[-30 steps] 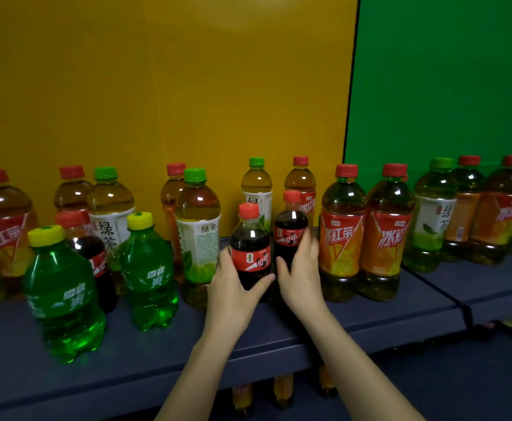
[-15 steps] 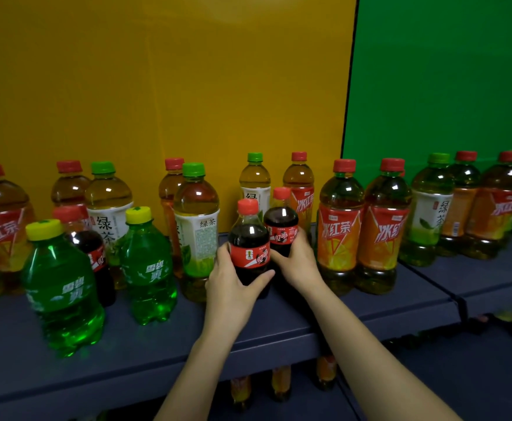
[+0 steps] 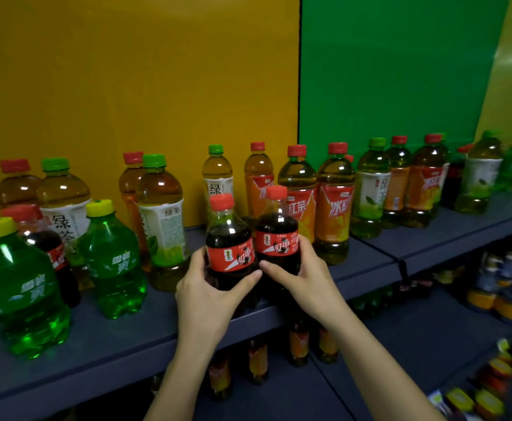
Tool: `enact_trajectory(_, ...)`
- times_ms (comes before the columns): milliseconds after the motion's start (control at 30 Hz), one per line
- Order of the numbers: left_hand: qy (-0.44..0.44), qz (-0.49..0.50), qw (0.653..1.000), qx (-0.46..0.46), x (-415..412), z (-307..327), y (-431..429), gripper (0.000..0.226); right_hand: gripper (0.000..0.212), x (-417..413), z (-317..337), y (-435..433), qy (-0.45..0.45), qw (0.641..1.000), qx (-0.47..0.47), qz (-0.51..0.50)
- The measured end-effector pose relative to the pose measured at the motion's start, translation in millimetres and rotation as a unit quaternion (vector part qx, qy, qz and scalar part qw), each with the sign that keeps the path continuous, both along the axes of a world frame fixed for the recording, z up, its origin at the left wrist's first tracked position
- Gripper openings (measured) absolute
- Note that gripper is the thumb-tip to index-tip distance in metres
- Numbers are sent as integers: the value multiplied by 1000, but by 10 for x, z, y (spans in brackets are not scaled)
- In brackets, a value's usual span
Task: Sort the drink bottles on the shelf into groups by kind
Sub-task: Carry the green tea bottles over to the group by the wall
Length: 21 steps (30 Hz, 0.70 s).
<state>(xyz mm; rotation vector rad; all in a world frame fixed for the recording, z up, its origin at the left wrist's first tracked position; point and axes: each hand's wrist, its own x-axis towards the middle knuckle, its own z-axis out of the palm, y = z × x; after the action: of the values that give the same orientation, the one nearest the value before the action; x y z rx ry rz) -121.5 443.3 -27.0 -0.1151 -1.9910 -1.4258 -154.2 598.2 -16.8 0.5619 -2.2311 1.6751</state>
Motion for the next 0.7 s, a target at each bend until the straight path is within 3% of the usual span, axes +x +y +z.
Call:
enact_trajectory(167,3,-70,998,6,2,95,338,70,51,203,38,482,9,998,-27,-60)
enact_trajectory(400,0,-145,989,-10,-211,179,1201,55,51,280,64,1445,4,989,-53,-141)
enact_trajectory(700,-7,-167,986,11,-620,85,2588,63,53,113,38,2882,6,981,-36,-192)
